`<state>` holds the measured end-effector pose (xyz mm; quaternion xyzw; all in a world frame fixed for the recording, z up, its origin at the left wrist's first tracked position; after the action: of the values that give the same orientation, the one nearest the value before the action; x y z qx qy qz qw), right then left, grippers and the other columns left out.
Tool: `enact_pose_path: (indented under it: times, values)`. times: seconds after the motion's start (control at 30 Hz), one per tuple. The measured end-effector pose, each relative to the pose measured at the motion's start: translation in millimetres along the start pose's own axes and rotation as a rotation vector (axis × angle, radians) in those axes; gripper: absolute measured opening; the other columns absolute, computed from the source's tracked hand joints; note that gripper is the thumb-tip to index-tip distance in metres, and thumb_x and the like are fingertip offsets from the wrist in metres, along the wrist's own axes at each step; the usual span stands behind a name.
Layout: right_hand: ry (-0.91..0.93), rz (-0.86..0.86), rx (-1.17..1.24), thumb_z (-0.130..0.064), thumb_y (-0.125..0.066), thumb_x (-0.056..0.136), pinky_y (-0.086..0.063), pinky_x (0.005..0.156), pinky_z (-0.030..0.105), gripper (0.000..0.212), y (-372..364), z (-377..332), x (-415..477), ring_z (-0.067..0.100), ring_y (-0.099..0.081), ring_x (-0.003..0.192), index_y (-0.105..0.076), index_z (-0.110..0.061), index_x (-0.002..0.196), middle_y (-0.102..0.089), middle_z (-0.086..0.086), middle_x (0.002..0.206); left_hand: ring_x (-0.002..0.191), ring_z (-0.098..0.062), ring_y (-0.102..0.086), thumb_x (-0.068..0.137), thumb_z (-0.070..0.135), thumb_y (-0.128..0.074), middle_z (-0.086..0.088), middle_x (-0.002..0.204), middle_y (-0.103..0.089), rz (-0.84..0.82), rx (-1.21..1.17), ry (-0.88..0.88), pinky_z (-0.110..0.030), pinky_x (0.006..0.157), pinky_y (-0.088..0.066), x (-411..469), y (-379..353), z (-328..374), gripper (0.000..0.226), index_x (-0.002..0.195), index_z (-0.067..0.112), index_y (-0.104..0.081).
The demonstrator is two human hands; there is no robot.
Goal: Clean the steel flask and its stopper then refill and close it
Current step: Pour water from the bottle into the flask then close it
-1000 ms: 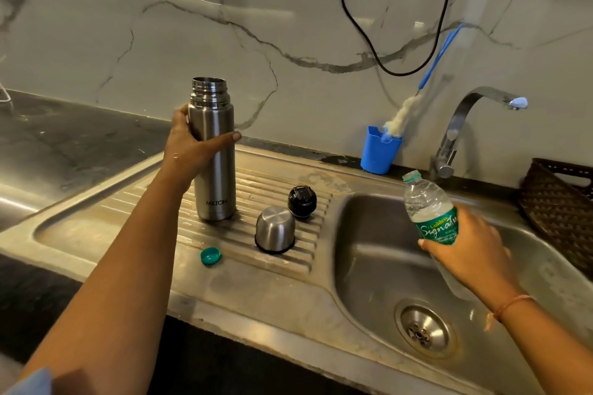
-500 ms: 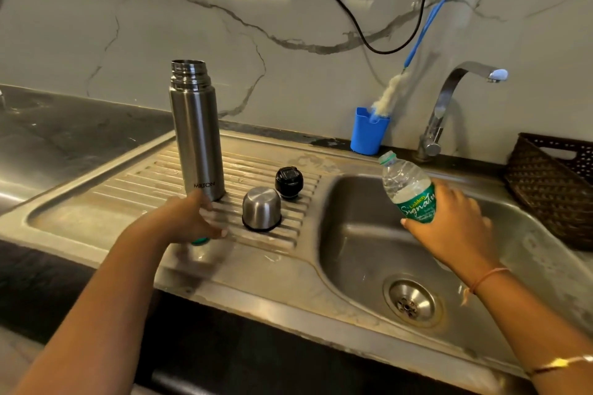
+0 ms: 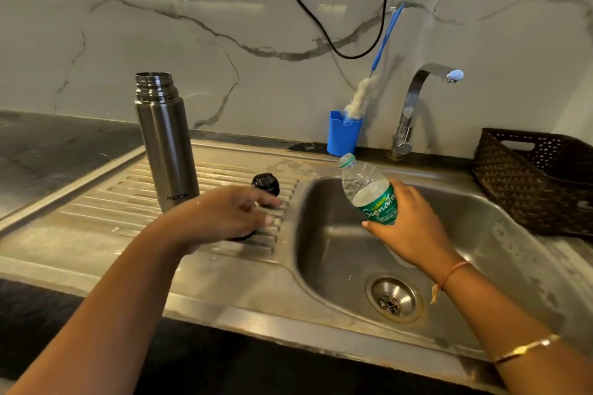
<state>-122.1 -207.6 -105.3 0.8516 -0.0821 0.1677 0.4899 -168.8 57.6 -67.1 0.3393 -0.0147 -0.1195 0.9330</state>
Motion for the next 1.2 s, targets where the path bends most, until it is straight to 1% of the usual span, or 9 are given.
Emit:
enact_pose_path:
  times: [0.1, 0.2, 0.33, 0.47, 0.67, 0.9, 1.0, 1.1, 1.2]
  values:
    - [0.057, 0.042, 0.104, -0.034, -0.078, 0.072, -0.048, 0.089, 0.035, 0.07, 4, -8, -4, 0.021, -0.055, 0.108, -0.045, -0.019, 0.131, -0.051, 0.004, 0.12, 0.093, -0.013, -0.06, 0.09, 0.015, -0.06, 0.004, 0.093, -0.067, 0.15, -0.322, -0.122, -0.029, 0.088, -0.049, 28, 2, 37, 0.012, 0.098, 0.021, -0.068]
    - [0.095, 0.097, 0.125, -0.039, -0.077, 0.072, -0.049, 0.087, 0.032, 0.07, 7, -11, -7, 0.019, -0.056, 0.106, -0.045, -0.021, 0.132, -0.051, 0.001, 0.119, 0.09, -0.014, -0.058, 0.09, 0.012, -0.062, 0.0, 0.084, -0.063, 0.324, -0.693, -0.13, -0.028, 0.09, -0.05, 66, 3, 53, 0.007, 0.086, 0.015, -0.065]
    - [0.111, 0.155, 0.102, -0.05, -0.072, 0.072, -0.05, 0.088, 0.038, 0.078, 11, -9, -6, 0.019, -0.055, 0.108, -0.042, -0.021, 0.137, -0.053, 0.0, 0.119, 0.075, -0.013, -0.063, 0.091, 0.004, -0.057, -0.006, 0.081, -0.064, 0.238, -1.044, -0.127, -0.023, 0.076, -0.055, 98, -17, 72, 0.008, 0.085, 0.008, -0.06]
    - [0.103, 0.174, 0.05, -0.056, -0.069, 0.071, -0.05, 0.086, 0.041, 0.079, 9, -2, -3, 0.02, -0.054, 0.106, -0.041, -0.023, 0.137, -0.056, 0.0, 0.116, 0.074, -0.013, -0.064, 0.089, 0.006, -0.06, -0.006, 0.084, -0.066, 0.173, -1.085, -0.071, -0.026, 0.073, -0.055, 113, -47, 75, 0.002, 0.09, 0.009, -0.06]
    - [0.083, 0.222, -0.009, -0.057, -0.068, 0.073, -0.05, 0.087, 0.038, 0.081, 10, 5, 2, 0.019, -0.053, 0.108, -0.038, -0.023, 0.14, -0.057, -0.001, 0.121, 0.076, -0.014, -0.063, 0.086, 0.005, -0.062, -0.004, 0.079, -0.067, 0.155, -1.223, -0.161, -0.023, 0.066, -0.057, 120, -59, 79, 0.006, 0.09, 0.009, -0.062]
    - [0.047, 0.201, 0.068, -0.06, -0.065, 0.07, -0.052, 0.081, 0.036, 0.076, 5, 10, 5, 0.015, -0.055, 0.101, -0.041, -0.029, 0.135, -0.059, -0.005, 0.111, 0.09, -0.018, -0.066, 0.076, 0.005, -0.065, -0.007, 0.091, -0.072, 0.084, -1.296, -0.188, -0.031, 0.087, -0.052, 126, -63, 75, 0.021, 0.097, 0.009, -0.068]
    - [0.054, 0.163, 0.237, -0.057, -0.068, 0.068, -0.053, 0.079, 0.031, 0.068, 5, 9, 4, 0.008, -0.059, 0.097, -0.046, -0.034, 0.128, -0.061, -0.011, 0.107, 0.093, -0.019, -0.066, 0.087, 0.005, -0.059, -0.007, 0.096, -0.072, 0.097, -1.216, -0.212, -0.033, 0.089, -0.052, 125, -63, 74, 0.017, 0.101, 0.008, -0.068]
    - [0.042, 0.066, 0.537, -0.033, -0.08, 0.071, -0.053, 0.077, 0.02, 0.055, 2, 3, 1, 0.001, -0.063, 0.091, -0.051, -0.042, 0.116, -0.065, -0.013, 0.103, 0.093, -0.016, -0.067, 0.093, 0.007, -0.052, -0.003, 0.1, -0.073, 0.09, -1.149, -0.25, -0.031, 0.081, -0.055, 123, -62, 76, 0.021, 0.109, 0.014, -0.064]
    - [0.04, 0.047, 0.667, -0.024, -0.082, 0.071, -0.053, 0.077, 0.019, 0.054, 2, -2, -1, 0.0, -0.065, 0.09, -0.052, -0.044, 0.112, -0.067, -0.013, 0.101, 0.088, -0.012, -0.066, 0.096, 0.01, -0.049, 0.001, 0.095, -0.073, 0.104, -1.079, -0.281, -0.027, 0.074, -0.057, 120, -61, 80, 0.018, 0.102, 0.014, -0.065]
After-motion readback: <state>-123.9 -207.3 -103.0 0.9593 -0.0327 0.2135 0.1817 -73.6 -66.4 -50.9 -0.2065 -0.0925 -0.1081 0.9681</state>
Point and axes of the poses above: each hand's wrist, its own x-axis towards the middle knuckle, its own y-axis out of the back of the hand, z = x × y, the point moved 5 cm from there along x, towards the middle knuckle
